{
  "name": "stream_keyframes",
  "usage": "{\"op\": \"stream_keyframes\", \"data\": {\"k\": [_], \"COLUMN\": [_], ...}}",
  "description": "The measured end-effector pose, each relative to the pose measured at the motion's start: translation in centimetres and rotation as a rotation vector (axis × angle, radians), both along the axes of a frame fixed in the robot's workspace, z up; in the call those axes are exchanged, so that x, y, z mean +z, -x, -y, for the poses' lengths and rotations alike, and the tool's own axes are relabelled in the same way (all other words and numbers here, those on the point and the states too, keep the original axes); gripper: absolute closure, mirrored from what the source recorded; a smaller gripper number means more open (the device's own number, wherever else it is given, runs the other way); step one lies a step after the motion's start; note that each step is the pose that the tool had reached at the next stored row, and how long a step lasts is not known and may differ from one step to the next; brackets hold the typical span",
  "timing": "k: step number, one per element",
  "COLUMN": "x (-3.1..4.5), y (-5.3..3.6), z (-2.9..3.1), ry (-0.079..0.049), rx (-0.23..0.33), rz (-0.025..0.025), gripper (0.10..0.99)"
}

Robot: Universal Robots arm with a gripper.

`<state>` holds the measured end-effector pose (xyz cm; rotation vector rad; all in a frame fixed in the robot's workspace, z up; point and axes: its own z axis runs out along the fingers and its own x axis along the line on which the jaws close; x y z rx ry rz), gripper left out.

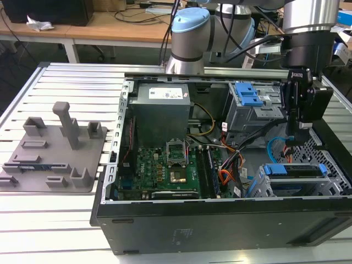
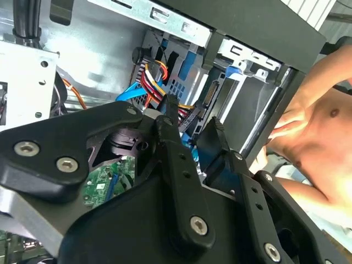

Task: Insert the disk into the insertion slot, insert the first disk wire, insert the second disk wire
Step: 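Insert the first disk wire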

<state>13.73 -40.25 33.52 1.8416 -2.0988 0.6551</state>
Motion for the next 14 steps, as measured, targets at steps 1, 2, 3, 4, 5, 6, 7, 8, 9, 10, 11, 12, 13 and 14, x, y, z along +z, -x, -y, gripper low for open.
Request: {"op": "stream_keyframes", "data": {"k": [1,2,3,4,5,6,7,8,9,10,11,12,13,14], "x": [-0.02,-0.02,-0.03,-0.03,-0.05,-0.07,-0.07,-0.09,-0.12,-0.15,-0.18,-0.2,-0.22,-0.23], "y": [0.0,-0.01,-0.02,-0.03,-0.08,-0.12,-0.13,-0.15,-0.16,-0.17,-0.17,-0.18,-0.18,-0.18], "z": [0.03,0.04,0.04,0.04,0.04,0.04,0.05,0.04,0.04,0.04,0.04,0.03,0.01,0.01], "ry": [0.0,0.0,0.0,0.0,0.0,0.001,0.001,0.002,0.003,0.004,0.005,0.007,0.01,0.012], "rx": [-0.008,-0.011,-0.012,-0.013,-0.014,-0.014,-0.014,-0.014,-0.014,-0.014,-0.014,-0.014,-0.014,-0.014], "rz": [-0.0001,0.0,0.0,0.0,0.0,0.0,0.0,0.0,0.0,0.0,0.0,0.0,0.0,0.0], "gripper": [0.678,0.678,0.678,0.678,0.678,0.69,0.765,0.765,0.765,0.765,0.765,0.765,0.765,0.765]}}
